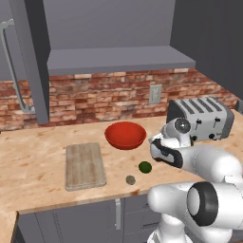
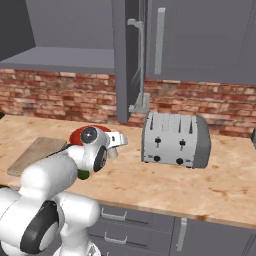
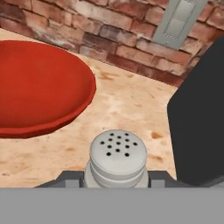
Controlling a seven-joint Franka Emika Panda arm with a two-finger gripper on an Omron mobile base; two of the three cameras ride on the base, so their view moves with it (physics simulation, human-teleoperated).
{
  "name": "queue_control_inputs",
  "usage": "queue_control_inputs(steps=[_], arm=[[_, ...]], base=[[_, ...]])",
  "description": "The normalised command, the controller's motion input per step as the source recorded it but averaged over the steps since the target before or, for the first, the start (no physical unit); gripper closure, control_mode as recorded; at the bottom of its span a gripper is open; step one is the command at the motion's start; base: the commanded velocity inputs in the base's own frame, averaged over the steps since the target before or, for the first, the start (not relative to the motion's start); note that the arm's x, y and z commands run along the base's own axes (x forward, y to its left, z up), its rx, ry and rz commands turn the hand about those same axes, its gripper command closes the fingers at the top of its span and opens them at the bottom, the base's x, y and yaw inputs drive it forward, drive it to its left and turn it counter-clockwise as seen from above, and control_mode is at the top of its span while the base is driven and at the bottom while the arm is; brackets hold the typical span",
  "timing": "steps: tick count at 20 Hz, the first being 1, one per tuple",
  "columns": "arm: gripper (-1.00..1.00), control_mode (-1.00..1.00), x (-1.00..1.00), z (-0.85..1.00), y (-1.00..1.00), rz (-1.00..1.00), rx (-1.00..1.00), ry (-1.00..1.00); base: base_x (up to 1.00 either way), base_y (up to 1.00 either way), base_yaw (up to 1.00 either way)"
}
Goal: Open the cabinet. Place the bowl and condiment on the counter. Then place the lime and garlic on the cutting board.
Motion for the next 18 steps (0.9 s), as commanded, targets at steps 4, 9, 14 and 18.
queue_control_inputs(steps=[4, 9, 14, 18], arm=[[1.0, -1.0, 0.16, -0.53, 0.0, 0.0, 0.0, 0.03], [1.0, -1.0, 0.0, -0.38, -0.04, 0.0, 0.01, 0.04], [1.0, -1.0, 0.0, -0.32, 0.0, 0.0, 0.02, 0.07], [1.0, -1.0, 0.0, -0.36, 0.0, 0.0, 0.01, 0.06]], base=[[0.0, 0.0, 0.0], [0.0, 0.0, 0.0], [0.0, 0.0, 0.0], [0.0, 0.0, 0.0]])
